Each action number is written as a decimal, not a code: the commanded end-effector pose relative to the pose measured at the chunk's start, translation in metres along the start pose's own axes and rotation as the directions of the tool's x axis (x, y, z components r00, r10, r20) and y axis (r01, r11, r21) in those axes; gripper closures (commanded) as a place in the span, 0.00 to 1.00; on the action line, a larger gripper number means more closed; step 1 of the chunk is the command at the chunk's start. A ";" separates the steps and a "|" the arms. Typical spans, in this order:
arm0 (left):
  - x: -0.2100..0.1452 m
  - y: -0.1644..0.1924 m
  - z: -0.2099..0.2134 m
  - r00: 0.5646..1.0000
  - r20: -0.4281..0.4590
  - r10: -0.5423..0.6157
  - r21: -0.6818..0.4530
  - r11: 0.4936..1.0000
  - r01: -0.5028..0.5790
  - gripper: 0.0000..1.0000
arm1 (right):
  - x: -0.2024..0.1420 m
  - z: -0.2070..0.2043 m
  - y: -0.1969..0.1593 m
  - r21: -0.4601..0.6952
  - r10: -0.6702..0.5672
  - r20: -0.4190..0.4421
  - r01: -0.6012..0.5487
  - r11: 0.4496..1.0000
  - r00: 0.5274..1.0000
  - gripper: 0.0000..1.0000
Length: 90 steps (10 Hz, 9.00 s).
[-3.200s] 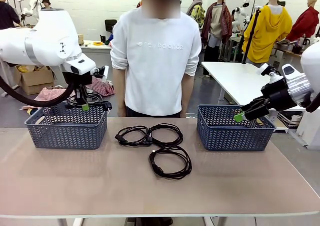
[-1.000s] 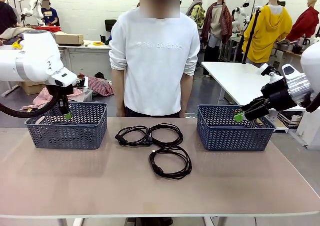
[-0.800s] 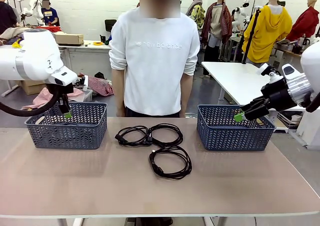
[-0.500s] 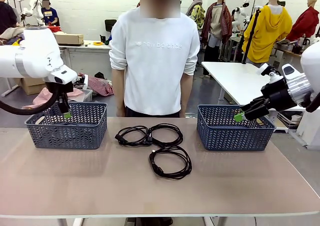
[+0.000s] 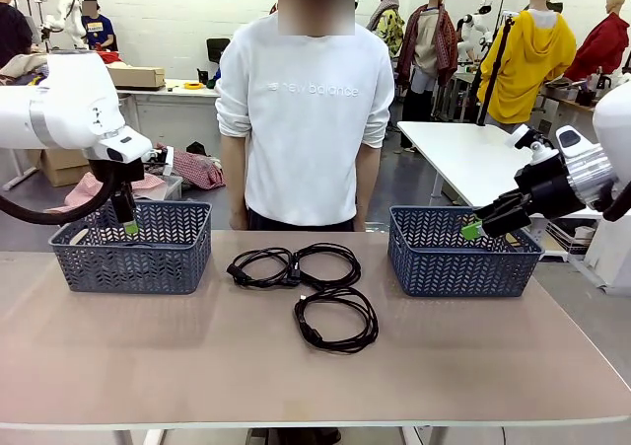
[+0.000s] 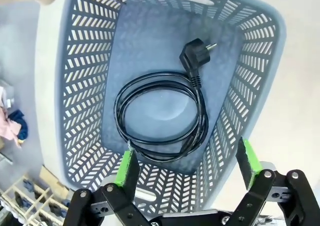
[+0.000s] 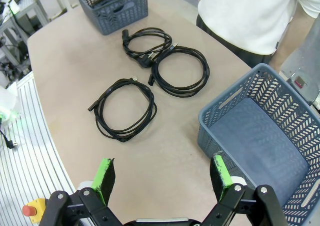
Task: Organize the cables according to human instructions.
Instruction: Pick up a bundle of cables and place it in the basket indicated by the human.
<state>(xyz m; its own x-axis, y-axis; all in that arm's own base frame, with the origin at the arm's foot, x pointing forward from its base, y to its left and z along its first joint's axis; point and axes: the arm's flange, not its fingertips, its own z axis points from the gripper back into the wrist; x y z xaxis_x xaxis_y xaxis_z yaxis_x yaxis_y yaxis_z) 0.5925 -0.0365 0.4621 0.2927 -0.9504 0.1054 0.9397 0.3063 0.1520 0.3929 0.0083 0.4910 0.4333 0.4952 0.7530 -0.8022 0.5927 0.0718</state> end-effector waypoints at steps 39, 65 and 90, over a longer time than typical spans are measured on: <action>0.047 -0.197 0.037 0.939 0.342 0.040 -0.162 0.987 0.017 0.00 | 0.001 -0.001 -0.003 0.012 0.020 0.032 -0.020 1.000 0.999 0.00; 0.228 -0.131 -0.072 0.948 0.062 -0.312 -0.063 0.947 0.316 0.00 | 0.001 -0.001 -0.003 0.012 0.020 0.032 -0.020 1.000 0.999 0.00; 0.254 -0.101 -0.155 0.946 -0.051 -0.320 -0.148 0.939 0.310 0.22 | 0.001 -0.001 -0.003 0.012 0.020 0.032 -0.020 1.000 0.999 0.00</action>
<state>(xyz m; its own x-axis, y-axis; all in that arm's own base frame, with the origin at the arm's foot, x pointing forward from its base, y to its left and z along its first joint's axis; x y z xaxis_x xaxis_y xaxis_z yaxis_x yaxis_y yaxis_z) 0.5977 -0.3155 0.3188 -0.0311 -0.9993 0.0199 0.9991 -0.0305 0.0294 0.3930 0.0088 0.4914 0.4320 0.4971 0.7525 -0.8030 0.5918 0.0701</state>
